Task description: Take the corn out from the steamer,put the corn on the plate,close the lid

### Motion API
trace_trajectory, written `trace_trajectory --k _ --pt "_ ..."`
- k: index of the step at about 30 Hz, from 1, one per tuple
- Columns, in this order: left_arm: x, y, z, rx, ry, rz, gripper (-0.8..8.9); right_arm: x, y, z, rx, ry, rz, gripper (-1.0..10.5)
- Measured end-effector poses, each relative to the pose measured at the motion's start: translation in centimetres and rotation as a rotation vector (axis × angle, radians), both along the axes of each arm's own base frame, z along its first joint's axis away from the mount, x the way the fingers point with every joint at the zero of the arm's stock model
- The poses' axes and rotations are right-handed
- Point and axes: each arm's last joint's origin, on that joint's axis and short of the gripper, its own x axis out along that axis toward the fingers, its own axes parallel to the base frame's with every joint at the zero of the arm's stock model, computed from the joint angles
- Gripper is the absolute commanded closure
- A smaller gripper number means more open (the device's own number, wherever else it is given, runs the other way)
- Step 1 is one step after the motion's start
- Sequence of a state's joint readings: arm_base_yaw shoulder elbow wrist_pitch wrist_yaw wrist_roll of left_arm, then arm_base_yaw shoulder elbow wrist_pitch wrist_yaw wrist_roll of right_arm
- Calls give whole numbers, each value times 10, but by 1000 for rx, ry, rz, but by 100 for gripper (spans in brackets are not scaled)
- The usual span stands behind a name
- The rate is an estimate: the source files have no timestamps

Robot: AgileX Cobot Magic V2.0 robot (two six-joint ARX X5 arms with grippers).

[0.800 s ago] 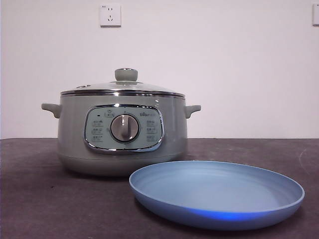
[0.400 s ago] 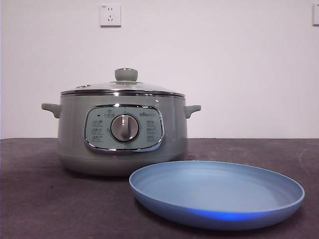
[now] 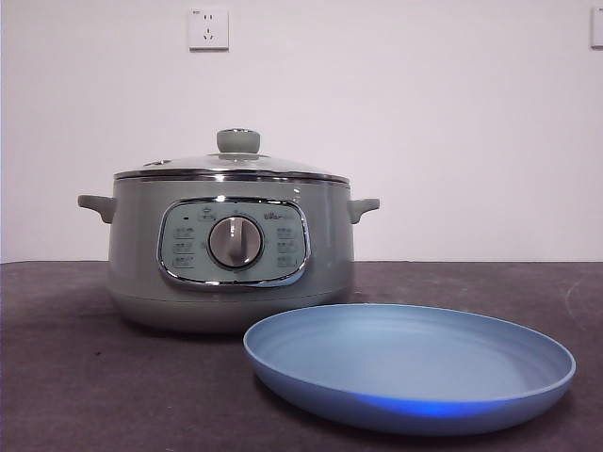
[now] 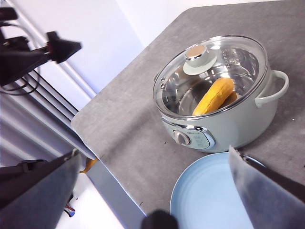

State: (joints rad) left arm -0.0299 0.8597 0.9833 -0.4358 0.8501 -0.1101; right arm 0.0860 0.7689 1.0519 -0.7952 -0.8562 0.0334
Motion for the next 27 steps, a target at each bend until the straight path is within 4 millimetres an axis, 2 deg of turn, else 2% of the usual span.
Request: trace_trajectory --k 6,12,22,27 --pt "35 -13 -3 9 -56 57 238 0 0 0 -1 0 -2 379" --pt "69 -33 -16 31 -82 117 238 1 0 -1 -2 6 -2 379" --pt "112 -78 -54 129 -107 143 238 6 0 -3 -26 17 -42 379" --pt "130 -92 -78 170 -86 143 238 5 0 -3 -26 22 -42 379"
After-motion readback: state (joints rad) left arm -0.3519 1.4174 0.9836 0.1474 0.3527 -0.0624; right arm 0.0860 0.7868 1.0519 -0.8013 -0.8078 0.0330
